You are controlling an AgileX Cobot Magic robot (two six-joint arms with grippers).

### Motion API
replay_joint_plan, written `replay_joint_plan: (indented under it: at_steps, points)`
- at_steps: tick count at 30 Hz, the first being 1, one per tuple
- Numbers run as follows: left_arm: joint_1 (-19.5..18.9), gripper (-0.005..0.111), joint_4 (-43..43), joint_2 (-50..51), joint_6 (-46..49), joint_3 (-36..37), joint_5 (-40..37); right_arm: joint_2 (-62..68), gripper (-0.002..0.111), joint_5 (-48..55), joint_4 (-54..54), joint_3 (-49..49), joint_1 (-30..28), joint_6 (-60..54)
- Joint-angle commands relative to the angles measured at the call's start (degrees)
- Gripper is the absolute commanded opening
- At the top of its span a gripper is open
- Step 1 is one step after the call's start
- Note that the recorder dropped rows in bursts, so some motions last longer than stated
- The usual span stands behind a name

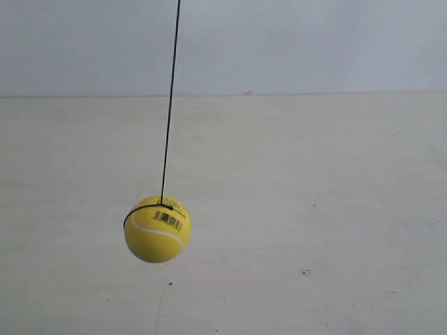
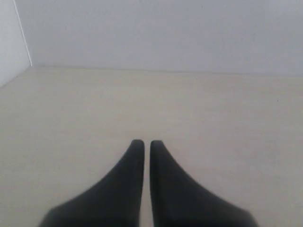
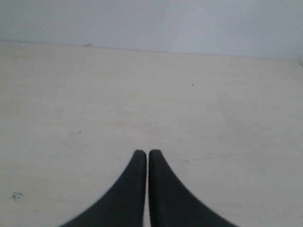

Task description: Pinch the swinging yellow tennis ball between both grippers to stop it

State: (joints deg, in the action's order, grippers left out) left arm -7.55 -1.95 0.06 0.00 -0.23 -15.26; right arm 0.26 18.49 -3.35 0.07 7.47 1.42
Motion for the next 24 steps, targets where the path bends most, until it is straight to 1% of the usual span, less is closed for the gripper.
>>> replay_joint_plan:
  at_steps: [1,3,5,8,10,12,14,16,18,20,21,22,24]
  points:
    - [-0.2,0.005,1.9,-0.1,0.8,0.2,8.4,-0.3,0.0,-8.1,-0.2,-0.1,-0.3,-4.9]
    - [-0.2,0.005,5.8,-0.1,0.0,0.2,13.0,-0.3,0.0,-14.8,-0.2,-0.1,-0.3,-4.9]
    - [-0.2,0.005,9.0,-0.1,-3.0,0.2,17.1,-0.3,0.0,-22.1,-0.2,-0.1,-0.3,-4.9]
    - [-0.2,0.005,10.0,-0.1,-8.8,0.2,28.0,-0.3,0.0,-31.8,-0.2,-0.1,-0.3,-3.8]
    - [-0.2,0.005,10.0,-0.1,-15.7,0.2,34.0,-0.3,0.0,-37.5,-0.2,-0.1,-0.3,-1.8]
    - [-0.2,0.005,9.6,-0.1,-25.2,0.2,35.0,-0.3,0.0,-43.3,-0.2,-0.1,-0.3,2.7]
    - [-0.2,0.005,5.4,-0.1,-34.6,0.2,34.7,-0.3,0.0,-47.2,0.0,-0.1,-0.3,9.7]
    - [-0.2,0.005,-1.3,-0.1,-42.2,-0.1,35.1,-0.3,0.0,-49.1,0.2,-0.1,-0.3,14.5]
    - [-0.2,0.005,-8.0,-0.1,-48.2,-0.2,38.6,-0.3,0.0,-48.9,0.2,-0.1,-0.3,17.8]
    - [-0.2,0.005,-15.6,-0.1,-52.1,-0.2,43.9,-0.3,0.0,-48.7,0.2,-0.1,-0.3,20.6]
    - [-0.2,0.005,-17.6,-0.1,-53.2,-0.2,47.2,-0.3,0.0,-48.7,0.2,-0.1,-0.3,21.7]
    - [-0.2,0.005,-19.7,-0.1,-54.1,-0.2,52.5,-0.3,0.0,-48.8,0.2,-0.1,-0.3,23.3]
    - [-0.2,0.005,-22.7,-0.1,-54.1,-0.9,58.8,-0.3,0.0,-49.9,0.2,-0.1,-0.3,26.8]
